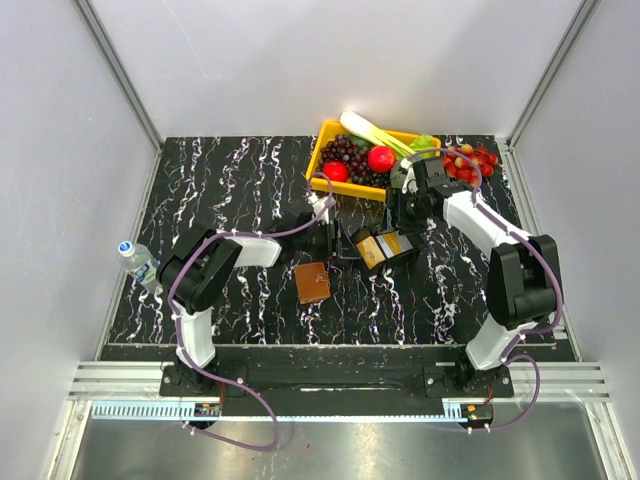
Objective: Put the credit cards into the card holder
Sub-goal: Pick up the credit card from the storage box.
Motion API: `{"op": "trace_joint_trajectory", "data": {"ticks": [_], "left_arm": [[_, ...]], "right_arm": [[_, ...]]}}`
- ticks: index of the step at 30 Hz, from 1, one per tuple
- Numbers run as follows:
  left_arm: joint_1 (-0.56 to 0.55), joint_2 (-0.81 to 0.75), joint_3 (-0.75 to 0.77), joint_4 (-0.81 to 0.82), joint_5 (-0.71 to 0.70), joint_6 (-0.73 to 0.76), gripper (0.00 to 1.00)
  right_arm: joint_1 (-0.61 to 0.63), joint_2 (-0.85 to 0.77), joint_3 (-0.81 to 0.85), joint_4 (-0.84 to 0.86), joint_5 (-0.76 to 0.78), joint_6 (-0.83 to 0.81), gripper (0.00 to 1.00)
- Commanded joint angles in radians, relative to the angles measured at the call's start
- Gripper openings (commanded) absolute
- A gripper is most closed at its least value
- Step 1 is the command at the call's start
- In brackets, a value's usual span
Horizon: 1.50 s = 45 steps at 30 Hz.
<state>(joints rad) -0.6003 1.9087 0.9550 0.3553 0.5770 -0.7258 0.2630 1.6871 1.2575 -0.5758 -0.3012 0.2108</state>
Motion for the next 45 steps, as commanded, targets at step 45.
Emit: {"op": "trace_joint_trajectory", "data": {"ticks": [45], "left_arm": [[-0.032, 0.127, 0.09, 0.129, 0.081, -0.133, 0.27]], "right_arm": [[0.108, 0.062, 0.039, 0.045, -0.024, 0.071, 0.74]]}}
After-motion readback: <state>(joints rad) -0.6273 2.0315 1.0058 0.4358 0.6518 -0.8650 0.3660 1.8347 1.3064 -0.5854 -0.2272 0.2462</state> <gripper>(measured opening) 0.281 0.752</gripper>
